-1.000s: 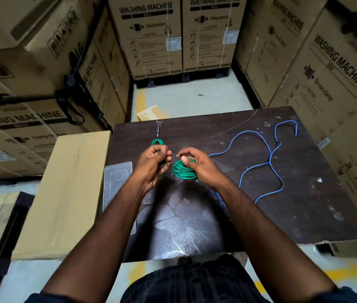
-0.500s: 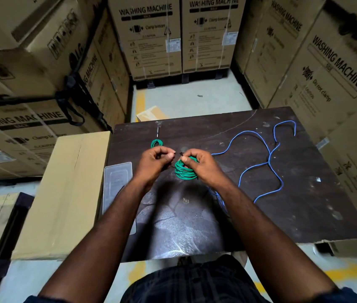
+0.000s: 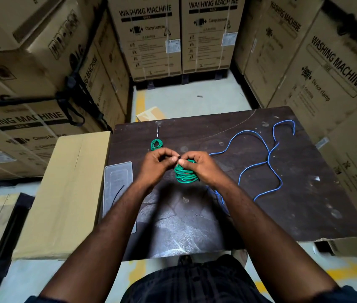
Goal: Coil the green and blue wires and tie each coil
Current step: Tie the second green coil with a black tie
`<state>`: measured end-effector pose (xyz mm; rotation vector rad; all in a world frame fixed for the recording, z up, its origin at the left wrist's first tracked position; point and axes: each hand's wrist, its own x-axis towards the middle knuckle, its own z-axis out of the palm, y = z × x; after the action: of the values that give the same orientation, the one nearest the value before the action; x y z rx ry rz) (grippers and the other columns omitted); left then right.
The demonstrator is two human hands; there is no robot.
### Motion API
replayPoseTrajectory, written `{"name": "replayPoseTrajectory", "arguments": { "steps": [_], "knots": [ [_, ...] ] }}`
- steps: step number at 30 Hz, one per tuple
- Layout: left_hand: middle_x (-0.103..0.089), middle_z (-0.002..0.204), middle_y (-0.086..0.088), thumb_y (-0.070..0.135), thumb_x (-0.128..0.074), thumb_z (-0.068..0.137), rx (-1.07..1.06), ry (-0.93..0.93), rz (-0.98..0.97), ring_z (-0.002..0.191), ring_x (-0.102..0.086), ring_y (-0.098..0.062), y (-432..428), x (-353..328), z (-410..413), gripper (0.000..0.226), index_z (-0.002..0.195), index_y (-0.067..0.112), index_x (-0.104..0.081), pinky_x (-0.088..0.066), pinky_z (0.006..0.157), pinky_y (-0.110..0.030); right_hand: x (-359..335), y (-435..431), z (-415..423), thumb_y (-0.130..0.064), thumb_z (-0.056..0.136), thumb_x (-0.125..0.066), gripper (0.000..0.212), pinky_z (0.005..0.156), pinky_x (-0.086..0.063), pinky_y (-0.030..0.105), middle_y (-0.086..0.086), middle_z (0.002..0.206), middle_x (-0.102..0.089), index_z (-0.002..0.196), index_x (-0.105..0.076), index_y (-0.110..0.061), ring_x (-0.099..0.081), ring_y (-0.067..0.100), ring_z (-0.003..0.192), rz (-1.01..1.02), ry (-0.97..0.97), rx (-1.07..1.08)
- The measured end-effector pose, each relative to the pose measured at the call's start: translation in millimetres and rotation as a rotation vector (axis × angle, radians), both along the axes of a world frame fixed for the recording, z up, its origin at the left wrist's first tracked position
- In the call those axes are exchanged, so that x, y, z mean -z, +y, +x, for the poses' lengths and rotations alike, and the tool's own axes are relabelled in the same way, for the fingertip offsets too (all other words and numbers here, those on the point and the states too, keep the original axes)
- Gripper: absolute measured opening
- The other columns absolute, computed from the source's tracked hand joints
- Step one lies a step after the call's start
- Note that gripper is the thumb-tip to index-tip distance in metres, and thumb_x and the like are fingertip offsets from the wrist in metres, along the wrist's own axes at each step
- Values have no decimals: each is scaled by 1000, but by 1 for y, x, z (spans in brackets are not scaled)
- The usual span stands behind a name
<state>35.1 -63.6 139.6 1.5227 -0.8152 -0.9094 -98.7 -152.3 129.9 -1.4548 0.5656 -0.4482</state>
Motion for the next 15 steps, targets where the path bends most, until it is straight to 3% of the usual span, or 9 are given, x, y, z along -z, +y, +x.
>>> {"name": "replayPoseTrajectory", "arguments": {
  "steps": [15],
  "knots": [
    [-63,67,8,-10,-59,85,-22,-34,-16,64,-57,1,3,-2,-3,11,90,-1,-64,-52,67,-15,-5,1,0,-6,87,-61,11,53,-44,17,-5,58,-61,76,-63,-7,-53,5,52,156,-5,-21]
  ]
}}
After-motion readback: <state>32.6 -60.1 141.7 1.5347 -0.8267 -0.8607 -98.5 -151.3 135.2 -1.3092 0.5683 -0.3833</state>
